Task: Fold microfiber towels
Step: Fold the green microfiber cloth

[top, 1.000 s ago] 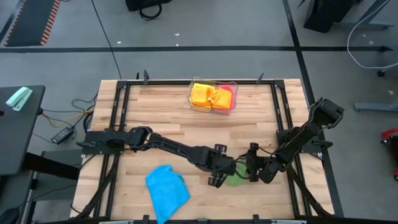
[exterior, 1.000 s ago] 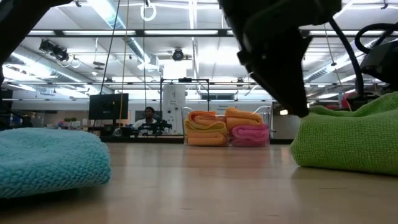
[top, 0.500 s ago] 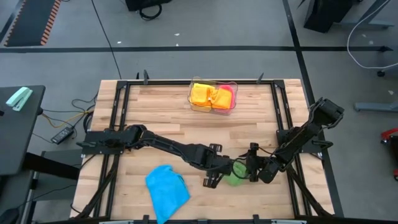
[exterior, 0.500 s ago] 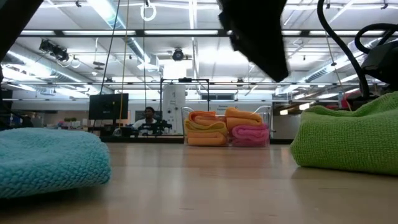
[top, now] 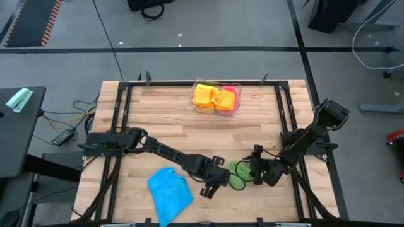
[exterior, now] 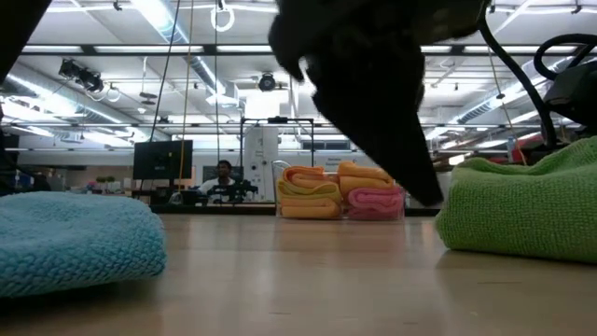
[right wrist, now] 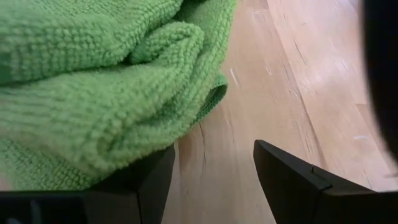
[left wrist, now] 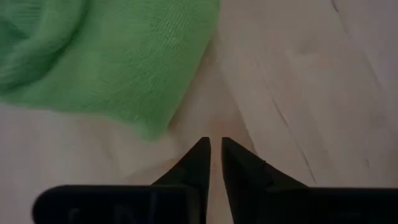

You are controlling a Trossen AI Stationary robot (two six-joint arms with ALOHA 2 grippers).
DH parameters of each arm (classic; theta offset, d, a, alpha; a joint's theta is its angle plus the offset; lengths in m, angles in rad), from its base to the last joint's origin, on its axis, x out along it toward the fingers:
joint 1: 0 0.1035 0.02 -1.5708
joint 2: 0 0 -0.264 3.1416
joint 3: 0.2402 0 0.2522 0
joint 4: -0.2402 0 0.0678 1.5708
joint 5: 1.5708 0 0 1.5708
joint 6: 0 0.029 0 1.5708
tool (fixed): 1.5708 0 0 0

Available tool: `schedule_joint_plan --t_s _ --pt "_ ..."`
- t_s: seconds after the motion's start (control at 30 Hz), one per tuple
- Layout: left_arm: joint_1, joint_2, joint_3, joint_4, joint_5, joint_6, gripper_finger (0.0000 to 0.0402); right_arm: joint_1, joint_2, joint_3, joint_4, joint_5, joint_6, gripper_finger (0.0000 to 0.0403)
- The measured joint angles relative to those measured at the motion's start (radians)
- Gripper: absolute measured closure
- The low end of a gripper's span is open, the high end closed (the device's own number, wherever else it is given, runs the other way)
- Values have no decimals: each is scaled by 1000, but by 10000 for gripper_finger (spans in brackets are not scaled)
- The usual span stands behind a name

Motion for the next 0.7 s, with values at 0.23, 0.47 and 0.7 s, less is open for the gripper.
schedule_joint_plan --t_s 0.23,0.47,0.7 --pt "13 -71 -178 243 65 8 378 0 0 0 1 0 0 169" --pt "18 -148 -324 557 65 10 382 0 0 0 2 2 0 169" --pt "35 -111 -358 760 43 -58 354 0 0 0 5 5 -3 169"
